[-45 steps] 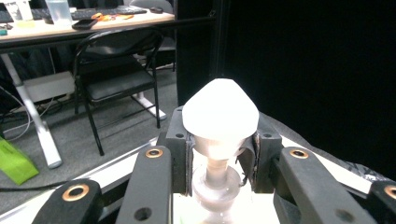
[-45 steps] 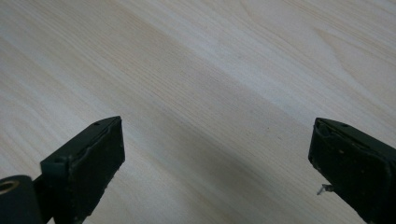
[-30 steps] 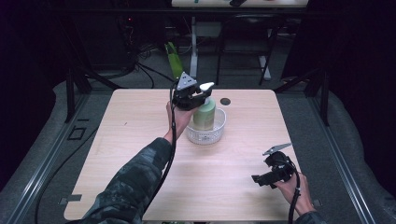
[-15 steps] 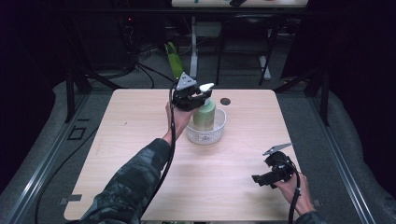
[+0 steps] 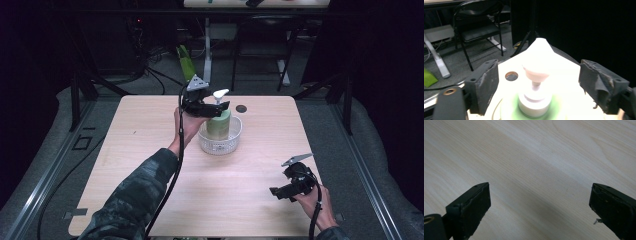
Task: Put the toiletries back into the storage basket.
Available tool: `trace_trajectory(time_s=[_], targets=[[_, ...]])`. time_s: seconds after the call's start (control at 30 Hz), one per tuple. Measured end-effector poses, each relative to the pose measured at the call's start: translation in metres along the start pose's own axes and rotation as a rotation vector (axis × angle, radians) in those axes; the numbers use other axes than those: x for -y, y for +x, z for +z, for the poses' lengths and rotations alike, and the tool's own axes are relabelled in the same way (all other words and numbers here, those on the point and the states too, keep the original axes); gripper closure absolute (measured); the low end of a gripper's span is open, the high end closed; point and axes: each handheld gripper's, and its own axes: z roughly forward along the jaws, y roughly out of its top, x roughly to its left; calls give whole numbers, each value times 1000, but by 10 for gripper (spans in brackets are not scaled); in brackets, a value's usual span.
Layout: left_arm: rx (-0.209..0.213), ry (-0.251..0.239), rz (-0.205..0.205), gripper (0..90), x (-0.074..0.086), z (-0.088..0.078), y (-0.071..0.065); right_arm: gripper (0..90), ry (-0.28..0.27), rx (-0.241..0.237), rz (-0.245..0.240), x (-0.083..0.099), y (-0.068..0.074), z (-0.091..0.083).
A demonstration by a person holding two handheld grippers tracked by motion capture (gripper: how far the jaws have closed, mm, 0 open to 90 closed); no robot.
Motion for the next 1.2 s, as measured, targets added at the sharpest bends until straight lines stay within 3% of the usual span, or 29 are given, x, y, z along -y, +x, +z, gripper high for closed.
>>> trace_trajectory(time_s=[0.2,0.53,0.9,1.03,1.2], targets=[[1,26,7,98,-6,-16,-1,32,6,-1,10,0,-1,1],[-18,22,15,17,-9,-54,-6,32,2,9,-5,0,0,0],[-74,34,35,0,14,-108,-11,32,-2,11,-5,0,3,-2],[-102,37,18,0,28,-134,-12,32,2,20,-12,0,4,-3],[-121,42,-2,0,42,-153,-14,32,10,22,-13,0,4,-2]])
